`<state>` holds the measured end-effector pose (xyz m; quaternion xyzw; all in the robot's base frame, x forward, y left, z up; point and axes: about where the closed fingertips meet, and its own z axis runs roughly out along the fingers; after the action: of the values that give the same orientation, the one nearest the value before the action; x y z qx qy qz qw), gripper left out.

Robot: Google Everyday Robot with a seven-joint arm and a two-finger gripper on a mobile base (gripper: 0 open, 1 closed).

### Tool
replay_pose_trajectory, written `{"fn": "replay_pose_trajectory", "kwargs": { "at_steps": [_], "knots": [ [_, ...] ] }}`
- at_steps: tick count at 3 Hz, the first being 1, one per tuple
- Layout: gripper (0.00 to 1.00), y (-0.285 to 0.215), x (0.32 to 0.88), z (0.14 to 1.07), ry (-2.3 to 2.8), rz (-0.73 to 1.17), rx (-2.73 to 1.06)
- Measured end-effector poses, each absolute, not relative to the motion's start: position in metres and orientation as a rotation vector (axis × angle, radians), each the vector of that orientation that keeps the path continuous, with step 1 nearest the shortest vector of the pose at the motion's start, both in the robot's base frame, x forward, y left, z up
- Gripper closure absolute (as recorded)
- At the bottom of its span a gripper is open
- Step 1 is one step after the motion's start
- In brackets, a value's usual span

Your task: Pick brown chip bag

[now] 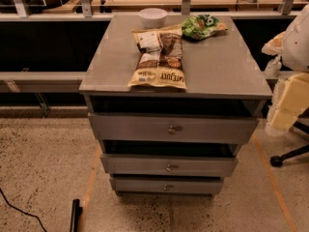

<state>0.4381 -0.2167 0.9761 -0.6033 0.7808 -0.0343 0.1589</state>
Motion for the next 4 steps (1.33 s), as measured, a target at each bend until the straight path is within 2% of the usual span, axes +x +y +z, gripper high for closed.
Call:
{"fn": "replay_pose_trajectory", "kwargs": {
  "at_steps": [2, 4],
  "knots": [
    [0.0, -0.197, 0.458, 0.968, 2.196, -0.055, -1.71],
    [0.0, -0.129, 0.561, 0.939, 2.071, 0.083, -1.511]
  ]
}}
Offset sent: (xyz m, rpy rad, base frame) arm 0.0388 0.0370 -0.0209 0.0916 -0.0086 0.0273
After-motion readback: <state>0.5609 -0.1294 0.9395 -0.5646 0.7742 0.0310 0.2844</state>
